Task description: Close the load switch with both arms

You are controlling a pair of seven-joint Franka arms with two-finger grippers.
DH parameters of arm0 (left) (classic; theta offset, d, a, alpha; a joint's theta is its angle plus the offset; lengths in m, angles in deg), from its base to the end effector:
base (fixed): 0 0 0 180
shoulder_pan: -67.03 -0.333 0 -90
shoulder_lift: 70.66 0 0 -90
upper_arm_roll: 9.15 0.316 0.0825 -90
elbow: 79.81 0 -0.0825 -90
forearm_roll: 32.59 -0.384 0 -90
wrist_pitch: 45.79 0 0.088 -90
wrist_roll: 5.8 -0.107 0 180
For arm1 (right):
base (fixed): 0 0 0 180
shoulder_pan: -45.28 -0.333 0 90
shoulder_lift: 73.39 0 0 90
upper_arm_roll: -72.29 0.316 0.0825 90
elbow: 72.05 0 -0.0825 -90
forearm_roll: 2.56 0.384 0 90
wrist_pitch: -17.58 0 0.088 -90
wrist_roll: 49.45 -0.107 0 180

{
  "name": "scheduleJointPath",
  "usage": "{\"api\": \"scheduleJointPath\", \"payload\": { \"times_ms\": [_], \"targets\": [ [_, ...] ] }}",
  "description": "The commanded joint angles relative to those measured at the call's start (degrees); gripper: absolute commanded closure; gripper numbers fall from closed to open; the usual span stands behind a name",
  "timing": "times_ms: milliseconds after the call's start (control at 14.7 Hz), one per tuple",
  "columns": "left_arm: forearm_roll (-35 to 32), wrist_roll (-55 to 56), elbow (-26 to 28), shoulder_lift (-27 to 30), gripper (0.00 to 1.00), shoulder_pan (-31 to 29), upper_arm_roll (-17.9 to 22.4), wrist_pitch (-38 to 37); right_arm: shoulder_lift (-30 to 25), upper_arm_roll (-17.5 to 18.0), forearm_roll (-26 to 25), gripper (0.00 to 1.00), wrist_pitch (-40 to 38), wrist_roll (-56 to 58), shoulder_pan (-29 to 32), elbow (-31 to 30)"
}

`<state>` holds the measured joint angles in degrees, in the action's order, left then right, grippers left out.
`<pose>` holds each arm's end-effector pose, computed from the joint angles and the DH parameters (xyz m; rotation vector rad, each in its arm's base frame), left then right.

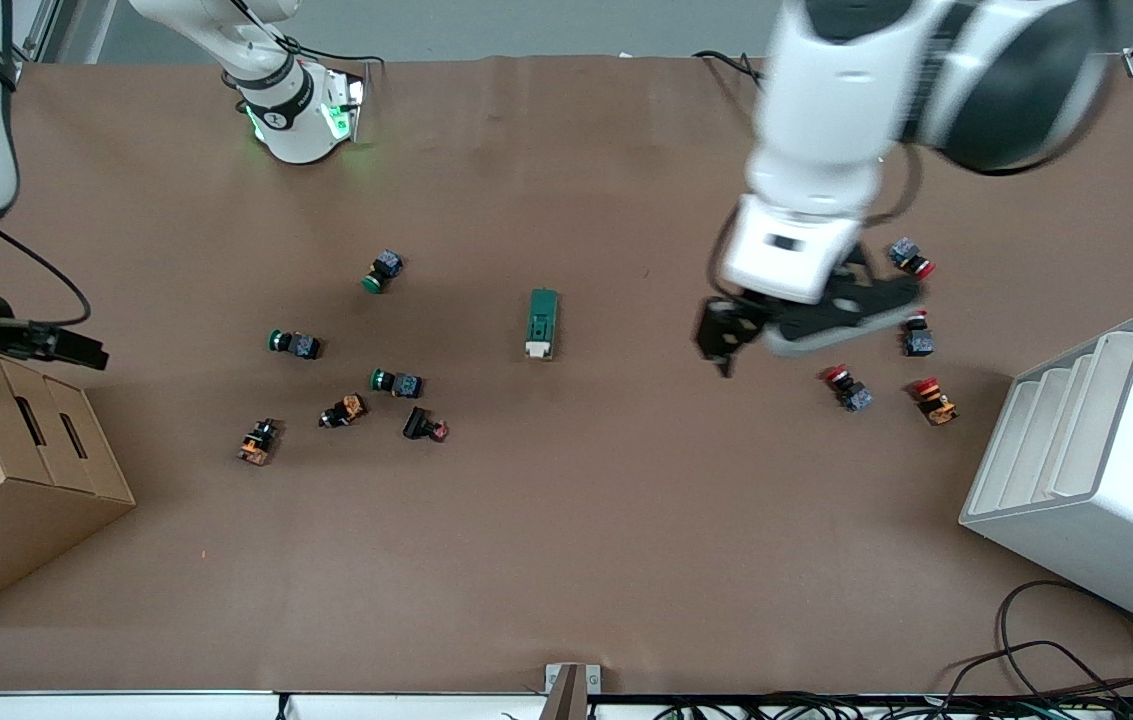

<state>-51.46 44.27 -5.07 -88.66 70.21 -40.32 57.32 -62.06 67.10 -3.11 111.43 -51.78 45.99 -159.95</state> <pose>0.5907 -0.2989 0.6077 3.0593 0.4245 0.4331 0.6098 -0.0593 0.5322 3.1059 -0.2203 -0.1463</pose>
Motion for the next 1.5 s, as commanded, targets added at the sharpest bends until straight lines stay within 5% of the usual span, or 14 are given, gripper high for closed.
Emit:
{"api": "scheduleJointPath", "payload": {
  "times_ms": [0,341,955,1432],
  "targets": [
    [7.8,-11.6,1.6,6.9,0.0,-0.8,6.3,-6.8,-2.7,1.7,-1.2,0.0,-1.9,2.7,2.4,-0.9],
    [14.7,-31.8,9.2,16.6,0.0,2.0,21.0,-12.4,-2.8,1.2,-1.2,0.0,-5.0,2.1,2.6,2.6],
    [19.9,-42.2,23.4,27.3,0.0,-0.7,26.2,-13.4,-2.1,1.4,-0.9,0.0,-10.5,2.3,2.5,8.5],
    [19.2,-42.7,24.3,27.4,0.0,-1.7,26.3,-12.9,-2.2,1.9,-0.2,0.0,-9.9,2.8,1.1,8.1]
  ]
}}
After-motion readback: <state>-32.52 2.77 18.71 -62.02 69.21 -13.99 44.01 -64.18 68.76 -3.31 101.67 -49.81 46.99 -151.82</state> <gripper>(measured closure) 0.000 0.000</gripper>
